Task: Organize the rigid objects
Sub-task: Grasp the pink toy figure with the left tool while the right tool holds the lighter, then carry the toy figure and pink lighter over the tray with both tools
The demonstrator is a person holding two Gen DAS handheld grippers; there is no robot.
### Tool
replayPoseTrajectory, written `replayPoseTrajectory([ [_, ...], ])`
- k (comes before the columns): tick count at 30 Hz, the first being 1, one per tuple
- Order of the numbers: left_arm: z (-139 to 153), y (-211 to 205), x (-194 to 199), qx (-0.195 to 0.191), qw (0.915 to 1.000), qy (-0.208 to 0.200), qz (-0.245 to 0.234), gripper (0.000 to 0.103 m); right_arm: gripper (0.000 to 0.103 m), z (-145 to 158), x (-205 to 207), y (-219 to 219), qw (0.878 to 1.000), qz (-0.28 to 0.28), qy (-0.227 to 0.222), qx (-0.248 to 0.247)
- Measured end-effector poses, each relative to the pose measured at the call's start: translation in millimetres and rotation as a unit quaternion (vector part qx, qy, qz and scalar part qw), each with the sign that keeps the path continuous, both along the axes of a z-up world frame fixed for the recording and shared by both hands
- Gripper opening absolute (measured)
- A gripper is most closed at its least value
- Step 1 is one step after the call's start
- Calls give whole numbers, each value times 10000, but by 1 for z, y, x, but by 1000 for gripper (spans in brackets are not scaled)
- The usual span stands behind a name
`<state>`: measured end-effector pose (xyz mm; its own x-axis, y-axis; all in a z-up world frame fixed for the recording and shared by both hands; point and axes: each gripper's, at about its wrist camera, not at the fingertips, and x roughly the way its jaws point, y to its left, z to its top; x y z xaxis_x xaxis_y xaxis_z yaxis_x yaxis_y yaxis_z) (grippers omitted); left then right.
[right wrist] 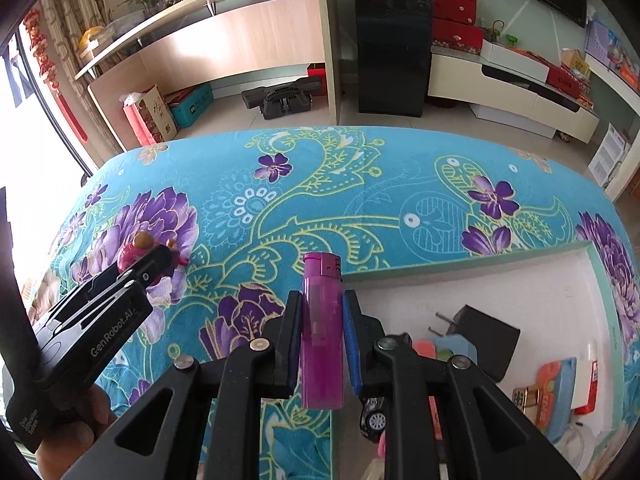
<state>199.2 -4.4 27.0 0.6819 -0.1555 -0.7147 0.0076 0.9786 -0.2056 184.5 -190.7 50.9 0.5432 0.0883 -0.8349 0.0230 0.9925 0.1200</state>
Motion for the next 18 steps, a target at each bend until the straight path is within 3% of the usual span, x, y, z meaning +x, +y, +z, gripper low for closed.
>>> replayPoseTrajectory([
  [6, 25, -12, -40, 54, 9992, -273, -270, 44, 20, 8, -44, -18, 9987, -414, -107, 266],
  [18, 57, -64, -91, 72, 9918, -658, -1095, 42, 20, 11, -108, -71, 9938, -1094, -169, 72],
])
